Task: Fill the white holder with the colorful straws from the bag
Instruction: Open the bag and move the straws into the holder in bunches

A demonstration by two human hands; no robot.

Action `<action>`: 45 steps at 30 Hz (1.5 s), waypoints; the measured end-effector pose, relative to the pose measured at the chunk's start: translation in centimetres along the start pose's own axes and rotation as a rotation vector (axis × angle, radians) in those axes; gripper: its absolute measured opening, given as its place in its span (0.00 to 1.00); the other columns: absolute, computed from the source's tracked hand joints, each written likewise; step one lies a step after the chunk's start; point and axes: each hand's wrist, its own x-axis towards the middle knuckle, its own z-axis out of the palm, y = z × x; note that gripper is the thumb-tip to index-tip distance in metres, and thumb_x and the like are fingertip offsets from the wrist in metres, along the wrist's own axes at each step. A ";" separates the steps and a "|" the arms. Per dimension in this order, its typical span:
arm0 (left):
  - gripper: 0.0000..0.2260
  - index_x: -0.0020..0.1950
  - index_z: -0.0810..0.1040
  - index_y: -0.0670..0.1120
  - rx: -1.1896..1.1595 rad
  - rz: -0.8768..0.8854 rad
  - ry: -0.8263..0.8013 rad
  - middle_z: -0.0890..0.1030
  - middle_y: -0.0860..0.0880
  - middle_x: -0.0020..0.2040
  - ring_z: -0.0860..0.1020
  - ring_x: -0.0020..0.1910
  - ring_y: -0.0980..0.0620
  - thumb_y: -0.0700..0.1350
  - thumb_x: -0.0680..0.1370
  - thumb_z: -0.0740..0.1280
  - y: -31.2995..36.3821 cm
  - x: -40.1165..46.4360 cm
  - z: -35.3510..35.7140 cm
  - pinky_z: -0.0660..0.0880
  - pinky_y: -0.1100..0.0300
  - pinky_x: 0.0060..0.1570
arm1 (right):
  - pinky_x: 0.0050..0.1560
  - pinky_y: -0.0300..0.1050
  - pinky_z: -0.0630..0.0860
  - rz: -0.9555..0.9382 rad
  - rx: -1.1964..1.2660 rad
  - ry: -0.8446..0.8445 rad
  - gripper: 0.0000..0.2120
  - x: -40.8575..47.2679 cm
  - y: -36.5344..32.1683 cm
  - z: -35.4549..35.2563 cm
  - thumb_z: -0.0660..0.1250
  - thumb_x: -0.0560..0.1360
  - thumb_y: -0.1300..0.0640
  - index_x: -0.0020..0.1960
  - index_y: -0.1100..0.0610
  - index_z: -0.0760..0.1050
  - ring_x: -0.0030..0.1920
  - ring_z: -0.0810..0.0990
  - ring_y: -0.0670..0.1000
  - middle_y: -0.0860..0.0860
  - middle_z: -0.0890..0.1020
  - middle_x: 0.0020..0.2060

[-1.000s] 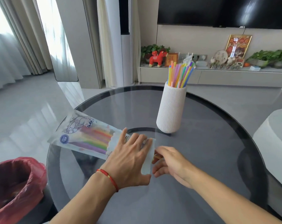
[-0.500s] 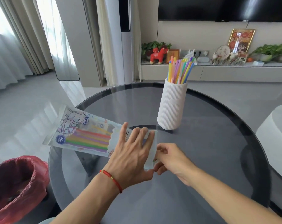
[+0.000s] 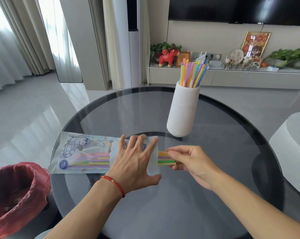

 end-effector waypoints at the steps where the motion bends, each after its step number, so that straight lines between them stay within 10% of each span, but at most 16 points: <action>1: 0.46 0.76 0.58 0.54 -0.005 -0.001 0.002 0.68 0.46 0.69 0.67 0.66 0.43 0.74 0.63 0.61 0.0 0.0 0.1 0.57 0.33 0.70 | 0.40 0.39 0.83 -0.011 0.000 0.015 0.06 0.0 0.1 0.1 0.75 0.78 0.64 0.54 0.63 0.86 0.40 0.88 0.53 0.63 0.89 0.49; 12: 0.42 0.73 0.59 0.59 -0.086 -0.052 -0.130 0.61 0.46 0.74 0.61 0.71 0.43 0.74 0.63 0.60 -0.6 -0.3 0.5 0.49 0.25 0.70 | 0.49 0.44 0.85 -0.281 -0.315 0.185 0.07 0.0 -1.4 -3.1 0.78 0.75 0.66 0.47 0.54 0.89 0.40 0.87 0.53 0.53 0.90 0.40; 19: 0.23 0.63 0.67 0.58 -0.168 -0.100 -0.065 0.65 0.49 0.72 0.62 0.72 0.47 0.70 0.76 0.53 -0.6 0.0 1.1 0.52 0.28 0.71 | 0.37 0.33 0.72 -0.321 -0.413 0.121 0.07 0.0 -2.1 -4.5 0.79 0.74 0.62 0.46 0.50 0.89 0.35 0.81 0.43 0.50 0.90 0.40; 31: 0.24 0.60 0.69 0.53 -0.088 -0.032 -0.107 0.70 0.50 0.66 0.64 0.69 0.48 0.69 0.76 0.53 0.0 0.1 2.0 0.53 0.31 0.72 | 0.45 0.32 0.80 -0.373 -0.383 0.086 0.09 -1.5 -3.1 -8.8 0.77 0.73 0.70 0.48 0.57 0.88 0.40 0.87 0.46 0.53 0.90 0.41; 41: 0.22 0.60 0.69 0.50 -0.046 -0.013 -0.121 0.70 0.46 0.69 0.65 0.69 0.43 0.58 0.81 0.41 0.7 0.5 2.1 0.57 0.32 0.70 | 0.33 0.39 0.80 -0.332 0.186 0.026 0.09 -2.0 -3.4 -10.7 0.73 0.72 0.61 0.51 0.61 0.86 0.34 0.83 0.52 0.58 0.85 0.39; 45: 0.24 0.60 0.68 0.50 -0.051 -0.010 -0.113 0.68 0.44 0.71 0.62 0.71 0.42 0.58 0.80 0.38 1.2 0.5 2.4 0.57 0.33 0.70 | 0.33 0.40 0.80 -0.141 0.412 -0.101 0.29 -1.6 -2.3 -7.0 0.83 0.66 0.47 0.57 0.65 0.80 0.35 0.82 0.51 0.59 0.82 0.39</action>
